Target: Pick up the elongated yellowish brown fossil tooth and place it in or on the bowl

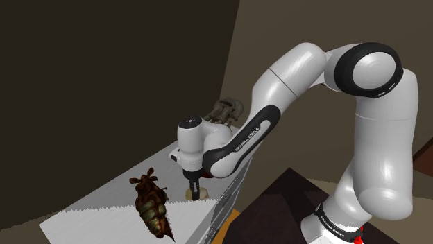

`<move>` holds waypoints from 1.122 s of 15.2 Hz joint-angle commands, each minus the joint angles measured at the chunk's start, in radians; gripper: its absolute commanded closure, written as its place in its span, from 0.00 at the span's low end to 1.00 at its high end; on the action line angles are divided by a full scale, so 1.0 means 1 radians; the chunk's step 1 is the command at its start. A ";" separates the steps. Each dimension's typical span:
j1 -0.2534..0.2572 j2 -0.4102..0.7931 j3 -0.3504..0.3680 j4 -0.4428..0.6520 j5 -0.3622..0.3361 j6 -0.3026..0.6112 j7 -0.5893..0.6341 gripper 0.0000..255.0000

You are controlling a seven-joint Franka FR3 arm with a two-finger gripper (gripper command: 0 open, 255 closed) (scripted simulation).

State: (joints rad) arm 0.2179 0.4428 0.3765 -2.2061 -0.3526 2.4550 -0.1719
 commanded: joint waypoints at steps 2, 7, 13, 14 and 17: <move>0.000 0.004 -0.001 -0.005 0.000 0.000 0.001 1.00; -0.016 -0.049 0.022 -0.013 0.034 -0.039 -0.025 1.00; -0.036 -0.121 0.050 -0.016 0.084 -0.100 -0.061 1.00; -0.039 -0.133 0.054 -0.016 0.093 -0.111 -0.067 1.00; -0.046 -0.167 0.065 -0.014 0.117 -0.143 -0.085 1.00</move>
State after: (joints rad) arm 0.1737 0.2899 0.4358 -2.2171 -0.2468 2.3260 -0.2504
